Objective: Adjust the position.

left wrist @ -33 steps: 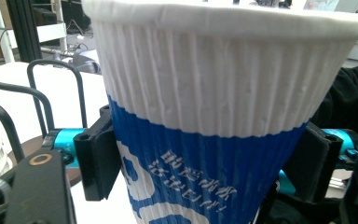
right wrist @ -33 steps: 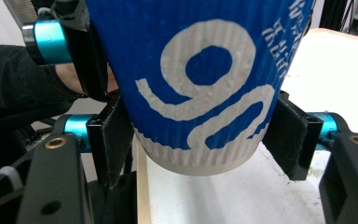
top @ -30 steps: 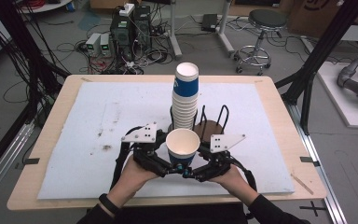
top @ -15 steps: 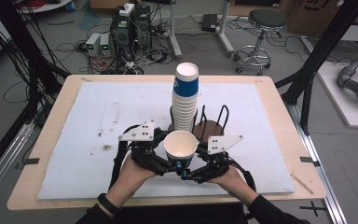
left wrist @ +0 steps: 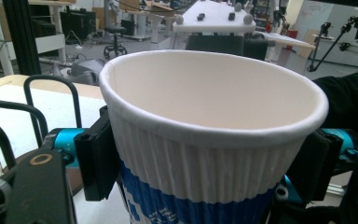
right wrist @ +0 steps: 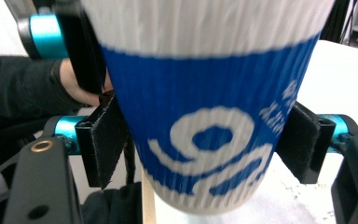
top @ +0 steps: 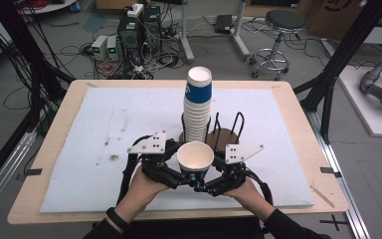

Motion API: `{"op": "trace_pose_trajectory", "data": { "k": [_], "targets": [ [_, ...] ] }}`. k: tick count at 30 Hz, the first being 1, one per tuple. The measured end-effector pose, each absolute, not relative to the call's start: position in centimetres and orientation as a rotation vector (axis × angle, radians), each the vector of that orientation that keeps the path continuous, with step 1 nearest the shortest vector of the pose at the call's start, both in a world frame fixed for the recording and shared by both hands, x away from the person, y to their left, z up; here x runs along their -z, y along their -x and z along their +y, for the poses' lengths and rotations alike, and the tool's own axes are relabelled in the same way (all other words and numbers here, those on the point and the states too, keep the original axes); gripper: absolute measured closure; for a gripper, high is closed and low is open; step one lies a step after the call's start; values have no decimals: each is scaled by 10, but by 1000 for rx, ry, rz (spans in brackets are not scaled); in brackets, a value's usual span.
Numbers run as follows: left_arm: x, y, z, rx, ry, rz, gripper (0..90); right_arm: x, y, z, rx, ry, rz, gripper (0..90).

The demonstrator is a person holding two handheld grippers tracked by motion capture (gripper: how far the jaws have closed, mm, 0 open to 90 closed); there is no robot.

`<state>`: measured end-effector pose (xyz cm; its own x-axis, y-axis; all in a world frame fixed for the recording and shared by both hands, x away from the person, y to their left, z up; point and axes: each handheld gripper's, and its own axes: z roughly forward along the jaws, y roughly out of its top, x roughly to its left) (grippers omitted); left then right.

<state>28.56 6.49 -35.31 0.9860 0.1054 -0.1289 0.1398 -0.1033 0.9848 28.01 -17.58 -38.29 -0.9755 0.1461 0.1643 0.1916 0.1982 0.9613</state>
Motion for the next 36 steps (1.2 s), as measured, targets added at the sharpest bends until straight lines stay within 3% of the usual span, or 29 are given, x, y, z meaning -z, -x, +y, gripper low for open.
{"op": "trace_pose_trajectory", "data": {
  "k": [13,20,28,36],
  "targets": [
    [351,-285,66,44,-1652,205,173,384,-281,-176,1919,320,-2429,276],
    [351,-286,67,40,-1659,196,217,385,-281,-175,1918,325,-2424,275],
    [350,-287,74,23,-1648,193,223,383,-280,-177,1903,303,-2477,194],
    [345,-288,93,-29,-1636,212,223,375,-282,-195,1896,329,-2541,194]
  ]
}}
